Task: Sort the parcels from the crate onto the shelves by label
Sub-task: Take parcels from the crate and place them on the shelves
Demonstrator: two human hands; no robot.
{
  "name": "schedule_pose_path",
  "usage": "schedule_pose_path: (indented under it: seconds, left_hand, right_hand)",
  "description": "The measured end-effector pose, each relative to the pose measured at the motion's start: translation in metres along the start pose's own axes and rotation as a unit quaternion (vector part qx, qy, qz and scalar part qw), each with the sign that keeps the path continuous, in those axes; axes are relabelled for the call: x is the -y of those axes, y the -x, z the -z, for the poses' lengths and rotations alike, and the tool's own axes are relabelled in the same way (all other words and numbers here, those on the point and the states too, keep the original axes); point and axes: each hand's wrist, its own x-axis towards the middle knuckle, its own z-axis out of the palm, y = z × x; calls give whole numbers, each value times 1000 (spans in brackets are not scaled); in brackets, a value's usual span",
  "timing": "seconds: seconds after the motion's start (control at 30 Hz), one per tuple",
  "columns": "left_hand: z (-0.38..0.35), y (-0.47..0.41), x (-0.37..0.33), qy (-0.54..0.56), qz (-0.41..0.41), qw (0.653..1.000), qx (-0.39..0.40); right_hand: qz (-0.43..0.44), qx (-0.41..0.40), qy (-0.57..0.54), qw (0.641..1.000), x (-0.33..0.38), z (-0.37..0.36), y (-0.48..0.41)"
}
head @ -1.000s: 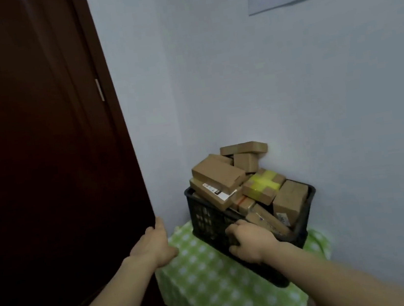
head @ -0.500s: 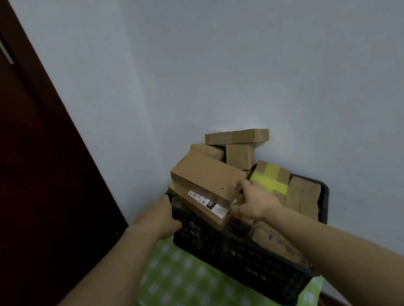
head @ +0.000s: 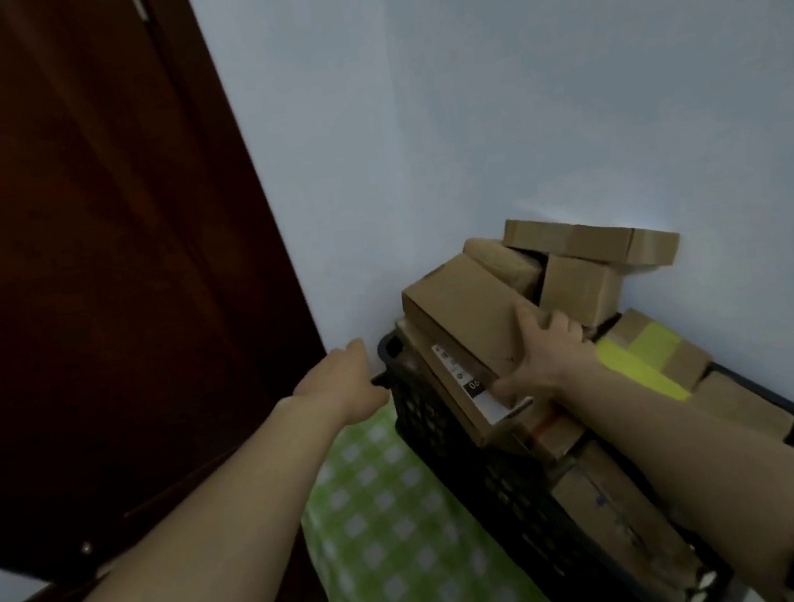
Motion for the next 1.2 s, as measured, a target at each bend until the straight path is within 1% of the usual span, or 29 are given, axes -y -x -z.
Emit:
schedule_pose_path:
  seconds: [0.03, 0.07, 0.1, 0.13, 0.17, 0.2, 0.23, 0.27, 0.3, 0.37, 0.43, 0.47, 0.53, 0.57, 0.6, 0.67, 0.73, 0.8, 0.9, 0.97, 1.1, 1.2]
  left_hand:
    - [0, 4, 0, 24, 15, 1000, -4]
    - [1, 9, 1, 56, 28, 998, -11]
    - [3, 16, 1, 99, 42, 994, -20]
    - [6, 23, 2, 147, 54, 987, -33]
    - [9, 30, 4, 197, 68, 977, -49]
    - [14, 38, 6, 249, 80, 963, -70]
    - [20, 47, 11, 306, 96, 943, -88]
    - [26, 57, 16, 368, 116, 917, -101]
    - [33, 68, 24, 432, 134, 885, -108]
    - [45, 99, 45, 545, 154, 816, -115]
    - [54, 138, 76, 620, 141, 760, -131]
    - [57, 160, 93, 647, 132, 737, -144]
    - [62, 208, 130, 685, 123, 695, -182]
    - [63, 232, 149, 693, 125, 679, -206]
    - [64, 259, 169, 699, 130, 664, -231]
    - [65, 314, 209, 703, 145, 636, -283]
    - [62, 371, 245, 688, 175, 618, -338]
    - [57, 424, 276, 669, 200, 604, -384]
    - [45, 496, 308, 656, 218, 573, -440]
    - [35, 539, 320, 647, 227, 554, -472]
    - [14, 612, 333, 627, 239, 526, -523]
    - [4, 654, 329, 603, 256, 502, -565]
  right_hand:
    - [13, -25, -5, 1000, -1, -1, 2]
    - [27, -51, -39, 998, 0, 1, 7]
    - [45, -61, -110, 991, 4, 4, 12]
    - [69, -48, -218, 972, 12, 7, 18]
    - [98, -17, -344, 934, 23, 13, 27]
    - [119, 28, -457, 881, 38, 18, 36]
    - [129, 80, -542, 826, 54, 23, 46]
    - [126, 139, -593, 783, 71, 26, 56]
    - [121, 200, -626, 743, 88, 29, 66]
    - [134, 306, -653, 679, 121, 25, 85]
    - [176, 394, -648, 627, 158, 17, 108]
    - [199, 433, -638, 605, 177, 11, 121]
    - [217, 497, -620, 567, 216, -5, 153]
    - [221, 520, -610, 556, 237, -14, 171]
    - [223, 534, -597, 556, 257, -22, 190]
    - [223, 523, -579, 584, 298, -36, 228]
    - [239, 495, -563, 617, 338, -49, 268]
    - [279, 483, -539, 631, 373, -62, 310]
    - [356, 468, -485, 647, 420, -88, 370]
    - [382, 465, -456, 655, 444, -107, 406]
    - [410, 506, -407, 641, 473, -134, 466]
    - [440, 534, -373, 618, 485, -142, 507]
